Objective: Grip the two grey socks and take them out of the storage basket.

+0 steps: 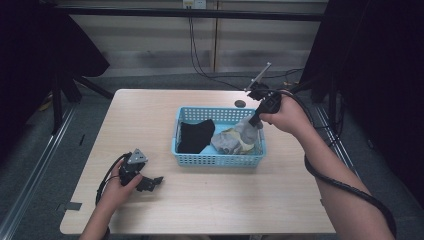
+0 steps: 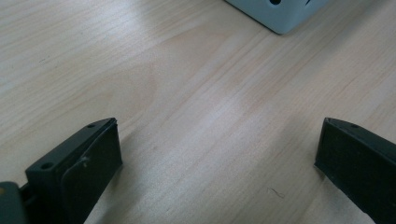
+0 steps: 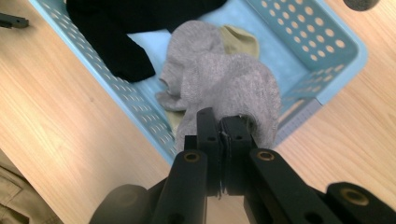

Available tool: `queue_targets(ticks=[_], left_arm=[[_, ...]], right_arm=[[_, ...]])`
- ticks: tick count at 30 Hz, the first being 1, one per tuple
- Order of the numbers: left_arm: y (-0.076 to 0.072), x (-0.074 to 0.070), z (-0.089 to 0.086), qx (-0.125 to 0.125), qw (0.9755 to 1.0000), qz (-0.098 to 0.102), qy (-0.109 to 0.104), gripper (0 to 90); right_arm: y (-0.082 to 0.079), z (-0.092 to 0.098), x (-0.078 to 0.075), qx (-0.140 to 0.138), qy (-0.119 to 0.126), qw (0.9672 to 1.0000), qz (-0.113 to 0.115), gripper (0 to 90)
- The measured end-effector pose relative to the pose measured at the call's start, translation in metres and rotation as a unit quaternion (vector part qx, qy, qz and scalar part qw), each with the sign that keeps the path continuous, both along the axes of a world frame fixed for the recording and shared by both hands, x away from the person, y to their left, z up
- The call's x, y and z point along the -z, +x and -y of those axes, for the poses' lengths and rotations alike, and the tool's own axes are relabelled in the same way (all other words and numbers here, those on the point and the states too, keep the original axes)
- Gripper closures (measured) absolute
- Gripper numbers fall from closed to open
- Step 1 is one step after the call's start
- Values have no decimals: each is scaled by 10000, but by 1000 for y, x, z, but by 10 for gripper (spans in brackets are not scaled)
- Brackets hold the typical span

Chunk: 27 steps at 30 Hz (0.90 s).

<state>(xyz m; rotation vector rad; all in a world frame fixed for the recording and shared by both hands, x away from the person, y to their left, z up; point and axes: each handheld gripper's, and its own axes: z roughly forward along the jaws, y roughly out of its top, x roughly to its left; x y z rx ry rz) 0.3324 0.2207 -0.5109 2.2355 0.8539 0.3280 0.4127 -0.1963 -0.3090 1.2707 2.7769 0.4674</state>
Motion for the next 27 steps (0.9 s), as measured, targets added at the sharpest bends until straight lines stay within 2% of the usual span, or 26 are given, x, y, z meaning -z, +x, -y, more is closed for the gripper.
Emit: queue_targets(ticks=[8, 16, 17, 27], left_arm=[[0, 0, 0, -15, 10000, 9, 8, 0], [0, 0, 0, -16, 10000, 8, 6, 0], [0, 0, 0, -17, 10000, 8, 6, 0], [0, 0, 0, -20, 10000, 8, 11, 0]], right_arm=[[0, 27, -2, 212, -24, 9998, 11, 881], [-3, 50, -11, 379, -19, 9993, 32, 877], [-4, 58, -13, 425, -38, 9991, 13, 876], [-5, 84, -8, 681, -76, 9976, 56, 876]])
